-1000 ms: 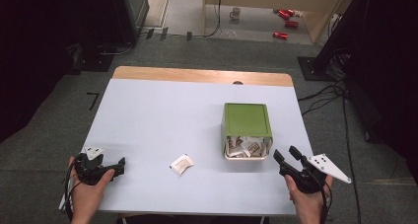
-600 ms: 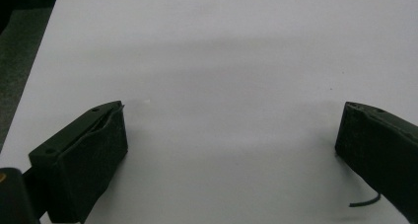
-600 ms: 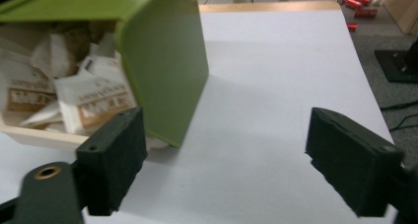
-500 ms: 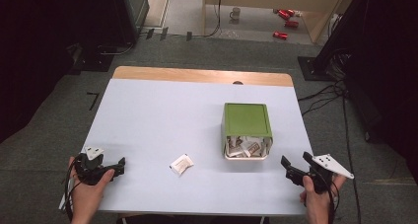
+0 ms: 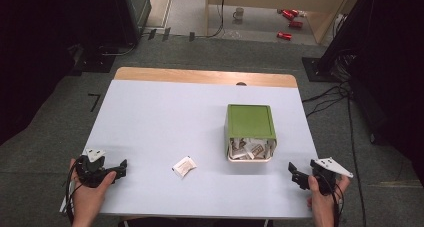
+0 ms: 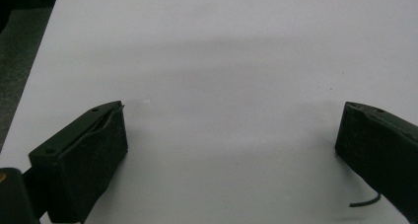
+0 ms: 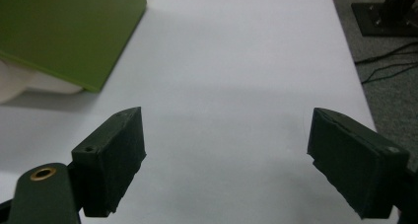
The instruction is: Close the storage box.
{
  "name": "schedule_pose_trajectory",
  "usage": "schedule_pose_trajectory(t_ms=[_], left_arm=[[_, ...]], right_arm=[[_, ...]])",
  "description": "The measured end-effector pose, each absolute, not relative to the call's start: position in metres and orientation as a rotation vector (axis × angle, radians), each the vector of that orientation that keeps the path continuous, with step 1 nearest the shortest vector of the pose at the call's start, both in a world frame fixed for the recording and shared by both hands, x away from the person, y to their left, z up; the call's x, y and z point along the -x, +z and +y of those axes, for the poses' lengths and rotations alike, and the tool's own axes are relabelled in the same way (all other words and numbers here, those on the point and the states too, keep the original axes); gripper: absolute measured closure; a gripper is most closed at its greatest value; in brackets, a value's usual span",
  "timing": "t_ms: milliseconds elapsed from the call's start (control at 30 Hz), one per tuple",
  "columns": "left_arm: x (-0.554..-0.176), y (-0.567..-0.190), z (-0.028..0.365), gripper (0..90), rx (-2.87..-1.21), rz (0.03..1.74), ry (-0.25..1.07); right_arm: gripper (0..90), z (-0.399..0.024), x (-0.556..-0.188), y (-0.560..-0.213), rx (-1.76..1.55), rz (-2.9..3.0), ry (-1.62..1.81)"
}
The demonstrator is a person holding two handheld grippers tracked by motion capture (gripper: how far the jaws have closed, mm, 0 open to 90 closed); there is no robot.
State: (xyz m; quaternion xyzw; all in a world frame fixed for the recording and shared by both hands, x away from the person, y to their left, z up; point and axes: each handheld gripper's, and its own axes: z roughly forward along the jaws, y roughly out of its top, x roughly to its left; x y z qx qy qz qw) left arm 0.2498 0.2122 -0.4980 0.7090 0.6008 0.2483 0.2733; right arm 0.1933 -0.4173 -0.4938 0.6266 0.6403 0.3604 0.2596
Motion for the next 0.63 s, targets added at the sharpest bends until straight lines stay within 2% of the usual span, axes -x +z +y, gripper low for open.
schedule_pose_trajectory(t_ms=[300,633], left_arm=[[-0.25,-0.498,0.212,0.0,-1.907,1.616,0.667],[-0.25,-0.498,0.212,0.0,-1.907,1.621,0.671]], right_arm=[[12.8,-0.403,-0.201,-0.503,-1.679,1.828,0.803],[12.6,-0.404,-0.201,-0.503,-1.684,1.828,0.808]])
